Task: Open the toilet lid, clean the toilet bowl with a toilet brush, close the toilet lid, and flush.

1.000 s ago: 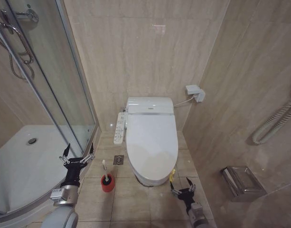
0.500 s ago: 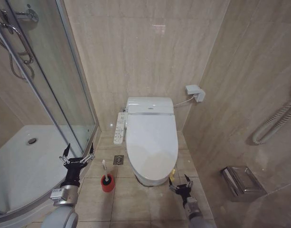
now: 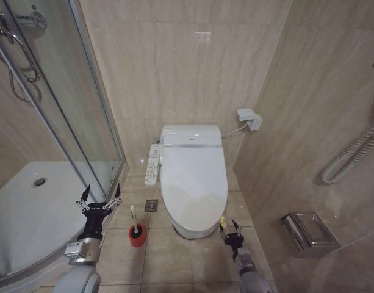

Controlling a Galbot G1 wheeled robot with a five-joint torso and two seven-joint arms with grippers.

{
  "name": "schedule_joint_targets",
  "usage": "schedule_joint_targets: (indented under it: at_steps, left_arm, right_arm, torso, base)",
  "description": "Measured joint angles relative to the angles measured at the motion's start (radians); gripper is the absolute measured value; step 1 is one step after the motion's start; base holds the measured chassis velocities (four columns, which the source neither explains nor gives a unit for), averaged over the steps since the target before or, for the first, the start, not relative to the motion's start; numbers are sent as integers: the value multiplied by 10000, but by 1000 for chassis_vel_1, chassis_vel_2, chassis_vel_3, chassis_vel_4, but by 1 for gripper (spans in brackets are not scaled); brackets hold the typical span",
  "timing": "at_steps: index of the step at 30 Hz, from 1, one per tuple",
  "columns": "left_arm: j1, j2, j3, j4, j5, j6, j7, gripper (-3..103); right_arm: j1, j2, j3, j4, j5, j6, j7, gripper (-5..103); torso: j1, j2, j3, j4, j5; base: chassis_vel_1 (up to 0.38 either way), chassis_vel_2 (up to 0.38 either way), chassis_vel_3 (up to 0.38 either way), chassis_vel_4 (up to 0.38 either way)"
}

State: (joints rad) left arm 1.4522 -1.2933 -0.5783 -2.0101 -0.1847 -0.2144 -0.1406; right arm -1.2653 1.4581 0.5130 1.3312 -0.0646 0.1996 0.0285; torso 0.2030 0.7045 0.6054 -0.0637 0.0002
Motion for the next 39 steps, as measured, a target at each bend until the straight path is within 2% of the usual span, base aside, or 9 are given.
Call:
schedule_joint_targets:
  at_steps: [2, 3, 10, 11, 17, 18, 31, 34, 39]
  left_arm:
    - [0, 0, 1, 0, 0, 0, 0, 100]
    - [0, 0, 1, 0, 0, 0, 0, 100]
    - [0, 0, 0, 0, 0, 0, 0, 100]
    - [0, 0, 0, 0, 0, 0, 0, 100]
    - [0, 0, 0, 0, 0, 0, 0, 100]
    - [0, 0, 1, 0, 0, 0, 0, 100]
    - [0, 0, 0, 0, 0, 0, 0, 100]
    - [0, 1, 1, 0, 0, 0, 1, 100]
    - [0, 0, 1, 0, 0, 0, 0, 100]
  right_arm:
    - [2, -22, 1, 18, 3, 14, -3, 73]
    - [3, -46, 6, 28, 5, 25, -12, 46]
    - [-21, -114, 53, 26, 21, 84, -25, 46]
    - [-29, -119, 57, 23, 24, 92, -30, 19]
    - [-59, -141, 128, 29, 66, 111, -56, 19]
    - [-73, -160, 158, 43, 98, 113, -59, 1]
    - [-499, -575, 791, 492, 838, 279, 164, 0]
    - [-552, -637, 896, 601, 1016, 273, 249, 0]
    - [-650, -629, 933, 1040, 1368, 225, 303, 0]
  torso:
    - [0, 0, -1, 1, 0]
    - [0, 0, -1, 3, 2]
    - [0, 0, -1, -2, 0]
    - [0, 0, -1, -2, -1]
    - [0, 0, -1, -3, -1]
    - [0, 0, 0, -3, -1]
    - [0, 0, 0, 0, 1]
    - [0, 0, 0, -12, -7]
    - [0, 0, 0, -6, -4]
  base:
    - [0, 0, 0, 0]
    - [0, 0, 0, 0]
    - [0, 0, 0, 0]
    - [0, 0, 0, 0]
    - [0, 0, 0, 0]
    - [0, 0, 0, 0]
    - [0, 0, 0, 0]
    - [0, 0, 0, 0]
    - [0, 0, 0, 0]
